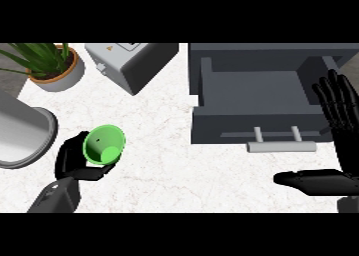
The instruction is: Pick up the cup, place it into the drawer and close the drawer
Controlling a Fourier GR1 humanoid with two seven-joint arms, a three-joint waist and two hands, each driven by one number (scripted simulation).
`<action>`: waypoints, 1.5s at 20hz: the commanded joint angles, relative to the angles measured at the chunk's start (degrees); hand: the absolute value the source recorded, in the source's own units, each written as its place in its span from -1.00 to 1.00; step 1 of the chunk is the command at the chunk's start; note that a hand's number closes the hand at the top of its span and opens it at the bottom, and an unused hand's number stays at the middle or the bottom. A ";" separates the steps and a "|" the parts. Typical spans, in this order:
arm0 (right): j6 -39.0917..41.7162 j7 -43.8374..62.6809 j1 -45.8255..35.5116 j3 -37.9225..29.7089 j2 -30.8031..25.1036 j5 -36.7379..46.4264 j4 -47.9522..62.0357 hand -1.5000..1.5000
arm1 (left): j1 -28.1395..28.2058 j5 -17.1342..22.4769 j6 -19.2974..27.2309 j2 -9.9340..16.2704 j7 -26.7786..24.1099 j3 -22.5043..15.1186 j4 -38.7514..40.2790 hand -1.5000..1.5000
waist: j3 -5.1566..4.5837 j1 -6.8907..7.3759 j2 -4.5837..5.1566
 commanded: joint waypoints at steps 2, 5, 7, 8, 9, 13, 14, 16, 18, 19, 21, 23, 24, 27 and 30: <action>0.67 -0.75 1.19 -1.34 -0.57 -0.88 0.09 -1.00 | -2.07 3.50 -1.80 0.94 -6.97 3.68 -0.71 1.00 | 0.08 -0.04 -0.15; 1.87 -2.33 2.26 -0.68 -0.73 -0.67 0.14 -1.00 | -3.33 2.84 0.38 -1.98 -8.03 2.38 -2.72 1.00 | 0.12 0.08 -0.23; 0.93 -1.48 0.29 -2.90 -1.03 -1.66 2.68 -1.00 | -4.17 3.72 -1.16 -0.58 -7.12 2.58 -5.17 1.00 | 0.15 0.57 -0.28; 0.73 -1.82 0.52 -2.64 -0.90 -1.28 1.25 -1.00 | -5.31 3.37 -0.33 -0.83 -6.08 2.04 -5.19 1.00 | 0.14 0.32 -0.30; -0.46 0.96 0.18 -1.24 -0.24 0.00 0.01 -1.00 | -4.91 2.99 -0.47 -1.30 -4.65 0.67 -8.73 1.00 | 0.19 0.90 -0.59; 1.18 1.55 -1.01 -2.95 -1.65 -2.30 1.86 -1.00 | -8.52 2.97 0.48 -1.20 1.42 -1.27 -12.97 1.00 | 0.23 1.16 -0.60; 0.66 1.96 1.26 -3.50 -1.86 -1.81 -1.92 -1.00 | -5.60 2.93 2.75 -4.59 2.05 -2.83 -17.74 1.00 | 0.27 1.38 -0.90; -0.11 1.10 0.70 -2.77 -0.75 -0.91 0.22 -1.00 | -7.84 2.22 5.31 -4.64 6.17 -4.52 -22.08 1.00 | 0.28 1.55 -0.90; 1.54 -0.10 2.51 -4.17 -1.87 -2.30 -0.61 -1.00 | -8.70 1.41 9.43 -6.22 9.46 -6.17 -26.24 1.00 | 0.27 1.27 -0.84; 0.85 -1.79 1.62 -2.52 -0.76 -0.36 1.67 -1.00 | -13.32 1.73 12.14 -7.43 12.32 -6.03 -26.20 1.00 | 0.28 1.23 -0.76; 1.84 0.39 1.33 -4.37 -2.14 -2.74 0.23 -1.00 | -14.29 2.20 11.86 -6.01 15.03 -6.25 -28.07 1.00 | 0.23 0.82 -0.64; 0.68 3.12 1.09 -1.33 -0.45 -1.28 -2.39 -1.00 | -13.17 2.38 14.05 -6.90 21.22 -7.95 -35.10 1.00 | 0.22 1.10 -0.75; 1.89 1.69 2.20 -3.88 -1.53 -3.48 -1.66 -1.00 | -15.52 2.62 14.69 -8.16 24.45 -8.83 -35.95 1.00 | 0.24 0.93 -0.79; 1.33 2.42 -0.52 -4.70 -2.14 -3.43 -0.12 -1.00 | -17.27 2.16 21.76 -10.43 27.63 -14.60 -40.65 1.00 | 0.24 0.84 -0.74; 0.42 -0.42 1.15 -2.24 -0.24 0.10 1.39 -1.00 | -23.30 2.56 26.80 -10.50 33.56 -17.98 -40.74 1.00 | 0.24 0.42 -0.57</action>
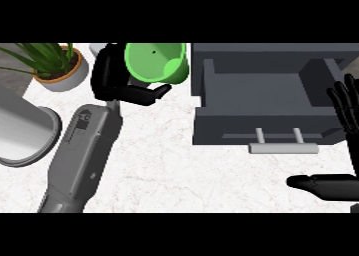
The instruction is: Pick up the cup, place it into the drawer and close the drawer
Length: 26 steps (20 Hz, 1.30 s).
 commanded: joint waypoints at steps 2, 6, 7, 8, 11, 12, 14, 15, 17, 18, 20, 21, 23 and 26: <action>0.73 4.15 -4.65 -1.25 -2.07 -2.07 -0.06 -1.00 | -7.91 -0.57 6.76 -1.08 7.43 -3.80 0.51 1.00 | -0.04 -0.46 0.25; 2.47 -1.87 -0.42 -1.54 -1.26 -2.16 1.85 -1.00 | -14.72 1.25 15.64 -1.10 11.45 -9.54 2.09 1.00 | 0.00 -1.22 0.30; -0.09 -2.16 0.56 0.60 1.04 1.26 1.46 -1.00 | -15.63 0.84 17.25 -1.11 11.30 -10.76 3.67 1.00 | -0.01 -1.17 0.33; 0.82 -3.15 -3.46 -0.61 -0.71 0.89 5.78 -1.00 | -16.28 1.23 16.35 -1.11 10.86 -8.75 5.21 1.00 | -0.02 -0.68 0.41; 2.19 0.12 -1.29 -1.14 -1.47 -1.78 0.45 -1.00 | -21.29 6.89 20.49 -1.12 10.59 -12.19 12.67 1.00 | -0.02 -2.01 0.51; 2.20 -6.04 0.41 -0.47 0.03 0.28 4.66 -1.00 | -22.69 6.93 19.76 -1.12 10.56 -12.06 15.15 1.00 | 0.01 -1.91 0.64; 2.39 -3.69 0.61 -1.27 -0.71 -0.92 1.59 -1.00 | -24.17 8.21 20.39 -1.12 8.97 -12.57 18.42 1.00 | -0.01 -1.80 0.56; 1.32 -0.91 -3.00 -1.39 -1.05 -0.92 3.25 -1.00 | -24.00 8.68 17.67 -1.12 9.72 -11.75 20.31 1.00 | -0.02 -1.57 0.64; 0.39 -0.29 -6.65 -1.07 -1.18 -0.32 4.23 -1.00 | -28.45 12.65 20.51 -1.12 9.27 -13.32 23.28 1.00 | -0.01 -2.22 0.83; 2.00 -2.14 -3.39 -2.05 -1.55 -1.49 3.93 -1.00 | -29.21 11.46 19.82 -1.12 9.40 -13.59 25.74 1.00 | 0.00 -2.26 0.78; 1.79 -1.94 -1.17 -2.32 -1.33 -1.43 1.13 -1.00 | -26.67 13.42 21.06 -1.12 6.27 -16.47 26.91 1.00 | -0.01 -2.30 0.68; 2.24 -0.62 -2.22 -2.12 -1.42 -2.51 1.57 -1.00 | -28.92 16.23 23.01 -1.12 7.65 -18.75 27.73 1.00 | 0.00 -2.85 0.74; 2.51 -0.18 -3.34 -1.44 -1.88 -1.71 2.55 -1.00 | -31.09 16.53 23.26 -1.12 7.16 -19.88 30.90 1.00 | 0.00 -2.96 0.88; 1.49 1.26 -3.90 -0.89 -1.18 -1.50 0.77 -1.00 | -32.34 19.45 23.06 -1.12 7.00 -22.61 32.96 1.00 | -0.01 -3.50 0.95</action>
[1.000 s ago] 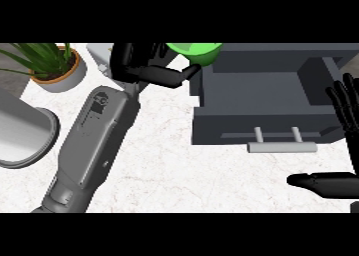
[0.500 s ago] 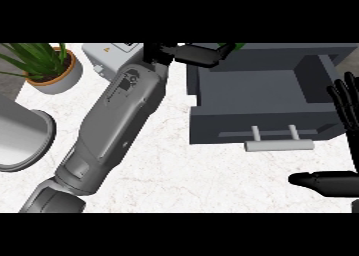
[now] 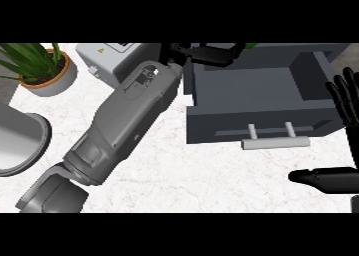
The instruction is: Pick up the cup, place it into the drawer and close the drawer
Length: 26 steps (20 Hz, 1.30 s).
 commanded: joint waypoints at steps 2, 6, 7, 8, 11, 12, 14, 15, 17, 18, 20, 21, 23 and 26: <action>-0.08 -1.08 1.50 1.42 1.42 0.72 -0.69 -1.00 | -1.02 4.69 0.96 0.00 -2.57 -5.34 4.66 1.00 | 0.01 -0.99 0.21; 1.17 -1.38 -0.05 -0.22 -0.56 0.07 1.99 -1.00 | -2.74 4.09 1.68 0.00 1.53 -8.45 7.71 1.00 | 0.01 -0.09 0.14; 0.88 -3.36 0.62 0.85 0.30 1.49 2.27 -1.00 | -1.36 3.97 2.79 0.00 -0.33 -10.82 8.72 1.00 | 0.04 -1.30 0.48; 0.96 -0.15 0.25 -0.09 -0.28 -0.65 -0.50 -1.00 | 0.71 4.89 4.08 0.00 2.90 -15.35 4.81 1.00 | 0.02 -1.50 0.04; 4.25 -1.24 0.05 -2.66 -3.23 -3.39 2.00 -1.00 | -1.16 5.90 4.83 0.00 3.66 -16.82 6.57 -1.00 | 0.04 -2.08 0.36; 1.49 -2.48 -1.13 -0.39 -0.58 -0.43 2.20 -1.00 | 0.92 6.83 5.14 0.00 4.21 -19.43 5.30 -1.00 | 0.04 -2.43 0.50; 0.29 -1.70 -3.33 -0.62 -0.47 0.41 4.93 -1.00 | 1.64 5.90 4.55 0.00 4.73 -21.33 5.21 -1.00 | 0.01 -0.49 0.24; 0.72 0.02 -2.61 0.57 -0.12 -0.13 2.37 -1.00 | 0.57 6.18 7.10 0.00 7.19 -23.80 4.27 -1.00 | 0.02 -1.60 0.26; 1.28 -2.30 -0.62 0.95 0.63 -0.18 1.46 -1.00 | 1.85 6.30 10.35 0.00 6.08 -26.30 3.62 -1.00 | 0.05 -2.82 0.51; 0.90 -2.83 -2.41 0.65 0.28 0.57 3.84 -1.00 | 0.96 7.18 10.14 0.00 6.74 -26.04 4.33 -1.00 | 0.04 -2.32 0.64; 2.62 -0.26 -2.57 -1.03 -1.74 -2.55 0.75 -1.00 | 0.03 7.71 13.72 0.00 6.33 -26.65 3.64 -1.00 | 0.02 -2.73 0.50; 1.90 -0.04 -3.53 -0.96 -1.08 -2.60 1.80 -1.00 | 1.16 8.62 12.87 0.00 3.62 -26.09 2.65 -1.00 | 0.00 -1.85 0.46; 4.01 -0.61 -0.88 -1.31 -0.09 -6.72 0.78 -1.00 | -0.90 9.68 11.61 0.00 1.96 -23.71 4.85 -1.00 | 0.01 -2.16 0.55; 6.63 0.20 -0.76 -0.35 0.47 -11.20 -0.59 -1.00 | 0.72 11.41 12.12 0.00 -1.88 -23.78 0.71 -1.00 | -0.01 -1.49 0.31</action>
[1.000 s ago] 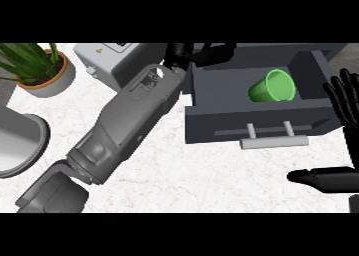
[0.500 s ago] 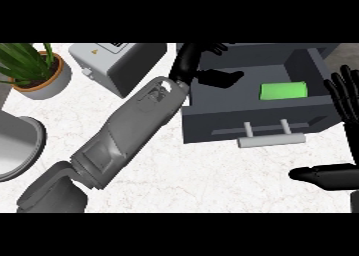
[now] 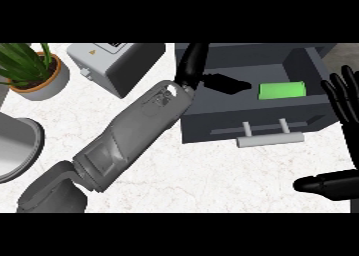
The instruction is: Pick up the cup, place it into the drawer and close the drawer
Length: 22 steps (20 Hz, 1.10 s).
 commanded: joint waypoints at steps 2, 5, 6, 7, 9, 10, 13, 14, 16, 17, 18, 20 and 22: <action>5.03 2.88 0.90 -1.12 -1.99 -7.93 -1.42 1.00 | -0.30 3.05 0.16 0.00 -4.05 2.02 -2.95 -1.00 | -0.03 1.47 -0.44; 5.71 5.21 2.00 -0.15 -3.53 -7.42 -5.99 1.00 | -0.20 3.99 1.48 0.00 -5.07 2.14 -4.74 -1.00 | -0.05 2.33 -0.69; 6.65 3.86 4.56 0.41 -3.41 -5.97 -6.27 1.00 | -3.22 4.47 0.48 0.00 -3.07 4.55 -3.12 -1.00 | -0.04 2.63 -0.71; 6.83 3.67 2.95 -0.93 -5.81 -3.93 -5.96 1.00 | -1.33 4.25 1.19 0.00 -2.85 4.41 -5.17 -1.00 | -0.05 3.61 -0.91; 8.81 1.96 4.88 1.20 -7.09 0.66 -8.11 1.00 | -3.49 4.34 -1.57 1.84 -2.90 6.98 -3.48 -1.00 | -0.06 3.77 -0.85; 9.50 1.80 6.69 1.95 -7.37 2.41 -8.53 1.00 | -0.68 3.84 -1.82 1.56 -4.87 6.99 -2.25 -1.00 | -0.06 3.77 -0.77; 10.20 2.45 7.60 2.25 -8.10 4.14 -8.64 1.00 | 1.74 4.02 -0.79 3.05 -2.90 8.47 -8.82 -1.00 | -0.07 4.96 -1.12; 9.37 4.14 5.82 2.77 -8.88 6.13 -9.06 1.00 | 1.58 3.81 -1.50 5.34 -0.26 8.11 -10.40 -1.00 | -0.09 5.50 -1.25; 7.93 3.25 6.91 4.09 -8.14 11.02 -10.57 1.00 | 2.29 4.15 -2.91 8.38 1.28 9.48 -12.05 -1.00 | -0.08 5.51 -1.26; 6.60 4.00 5.84 5.72 -7.43 14.02 -9.91 1.00 | 2.93 3.74 -2.42 8.84 1.88 9.53 -12.77 -1.00 | -0.08 5.71 -1.22; 6.57 5.13 6.35 6.01 -7.26 14.06 -10.96 1.00 | 4.46 3.22 -1.29 8.96 1.99 9.81 -15.21 -1.00 | -0.08 5.61 -1.27; 6.63 3.16 8.04 5.41 -8.08 17.18 -8.98 1.00 | 9.35 3.45 -2.00 11.05 2.23 9.62 -20.32 -1.00 | -0.07 6.24 -1.46; 3.11 1.35 3.12 7.83 -5.99 22.83 -2.84 1.00 | 10.67 2.87 -1.06 12.08 2.64 10.34 -23.41 -1.00 | -0.05 6.62 -1.24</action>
